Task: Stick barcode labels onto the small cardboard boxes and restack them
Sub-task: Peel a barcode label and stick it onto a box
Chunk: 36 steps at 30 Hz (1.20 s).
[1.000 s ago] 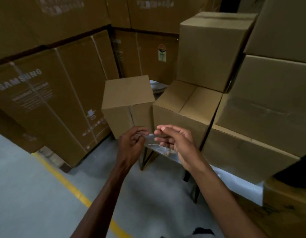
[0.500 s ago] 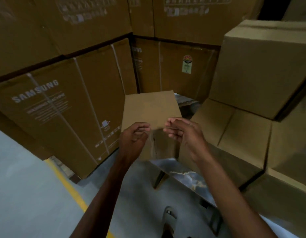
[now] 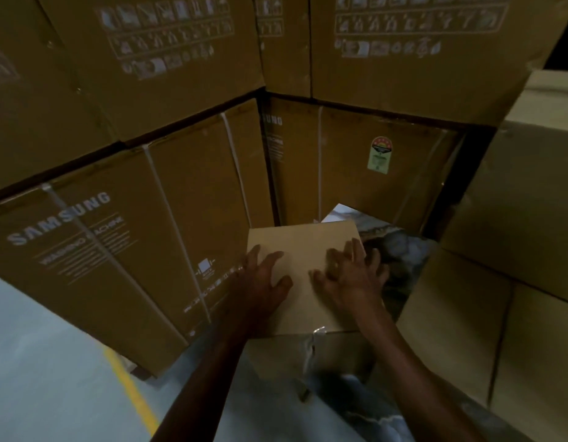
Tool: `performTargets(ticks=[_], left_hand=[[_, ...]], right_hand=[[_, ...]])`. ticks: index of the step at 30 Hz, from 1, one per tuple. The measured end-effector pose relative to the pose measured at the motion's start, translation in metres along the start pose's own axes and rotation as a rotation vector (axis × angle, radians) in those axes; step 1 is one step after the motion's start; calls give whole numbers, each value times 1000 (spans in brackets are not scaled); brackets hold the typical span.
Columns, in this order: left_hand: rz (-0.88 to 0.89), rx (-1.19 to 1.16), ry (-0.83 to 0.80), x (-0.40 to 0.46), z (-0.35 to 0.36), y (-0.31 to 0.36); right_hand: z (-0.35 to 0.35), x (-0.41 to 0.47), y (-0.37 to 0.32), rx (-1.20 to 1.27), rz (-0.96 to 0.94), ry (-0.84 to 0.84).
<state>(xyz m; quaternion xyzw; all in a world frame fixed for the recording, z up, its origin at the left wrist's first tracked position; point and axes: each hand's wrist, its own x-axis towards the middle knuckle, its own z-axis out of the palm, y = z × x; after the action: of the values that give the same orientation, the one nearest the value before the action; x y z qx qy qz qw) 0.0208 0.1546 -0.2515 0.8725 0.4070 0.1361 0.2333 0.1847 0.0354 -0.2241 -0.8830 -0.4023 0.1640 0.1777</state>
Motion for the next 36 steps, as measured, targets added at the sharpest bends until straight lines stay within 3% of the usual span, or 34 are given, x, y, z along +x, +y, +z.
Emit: performTargets(ticks=[4,10,20,27,36], left_hand=[[-51,60,-43,3,9,8],[31,120,-9,-1,14,9],[1,-22,200,-18,-35,-19],[188,11,468,-36,-97,-14],[469,38,715,-72,-135,22]], right_hand=[[6,12,1,7,10,-34],[9,5,-19,-16,40,78],[7,-23,-86,-50,-46,255],[-14,-51,-122,35,-203,546],[-49,-128,-136,62,-245,963]])
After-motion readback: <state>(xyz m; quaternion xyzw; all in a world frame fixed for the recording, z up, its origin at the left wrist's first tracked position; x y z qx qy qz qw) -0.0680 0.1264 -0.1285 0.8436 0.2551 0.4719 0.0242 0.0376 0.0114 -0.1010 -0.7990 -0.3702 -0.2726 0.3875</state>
